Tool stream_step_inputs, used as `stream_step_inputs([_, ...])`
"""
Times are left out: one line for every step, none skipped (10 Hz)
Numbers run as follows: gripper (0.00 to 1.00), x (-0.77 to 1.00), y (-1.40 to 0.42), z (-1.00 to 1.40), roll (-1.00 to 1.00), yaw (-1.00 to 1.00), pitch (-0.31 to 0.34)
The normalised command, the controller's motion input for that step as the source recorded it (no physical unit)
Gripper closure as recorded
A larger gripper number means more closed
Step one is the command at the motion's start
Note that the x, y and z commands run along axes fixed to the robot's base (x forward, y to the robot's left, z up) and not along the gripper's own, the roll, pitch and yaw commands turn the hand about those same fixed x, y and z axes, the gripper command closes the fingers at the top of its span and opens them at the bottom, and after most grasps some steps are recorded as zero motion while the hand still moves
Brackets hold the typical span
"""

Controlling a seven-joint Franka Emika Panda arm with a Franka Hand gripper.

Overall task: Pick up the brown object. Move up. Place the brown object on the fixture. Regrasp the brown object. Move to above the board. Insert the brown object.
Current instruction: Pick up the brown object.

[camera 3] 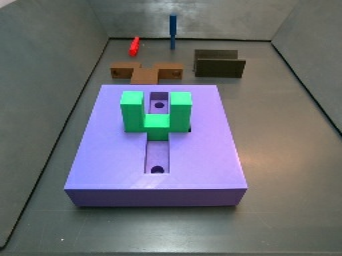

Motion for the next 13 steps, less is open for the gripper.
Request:
stream_step_inputs([0.00,0.00,-0.09,-0.05,0.00,0.00,0.000])
stream_step_inputs([0.00,-0.19,-0.74,-0.27,0.04,0.11,-0.090])
stream_step_inputs([0.00,-0.32,-1.00,-0.43,0.12,0.13,-0.123])
stream_step_inputs([0.00,-0.14,-1.00,-0.52,0.08,0.11,-0.043])
stream_step_inputs([0.00,-0.04,-0.97,-0.58,0.00,0.08,-0.026])
stream_step_inputs([0.00,-0.09,-1.00,-0.69,0.00,0.00,-0.053])
stream_step_inputs([0.00,-0.07,-1.00,-0.65,0.07,0.00,-0.039])
stream_step_inputs([0.00,0.00,-0.92,-0.64,0.07,0.00,-0.011])
stream_step_inputs([0.00,0.00,-0.73,-0.65,0.04,0.00,-0.004])
stream_step_inputs([0.00,-0.09,-0.43,-0.52,0.07,0.00,0.000])
stream_step_inputs([0.00,-0.16,-0.22,-0.38,0.01,0.00,0.000])
stream_step_inputs([0.00,-0.08,-0.04,-0.34,0.00,-0.02,0.000])
stream_step_inputs([0.00,0.00,0.00,-0.35,-0.01,-0.02,0.000])
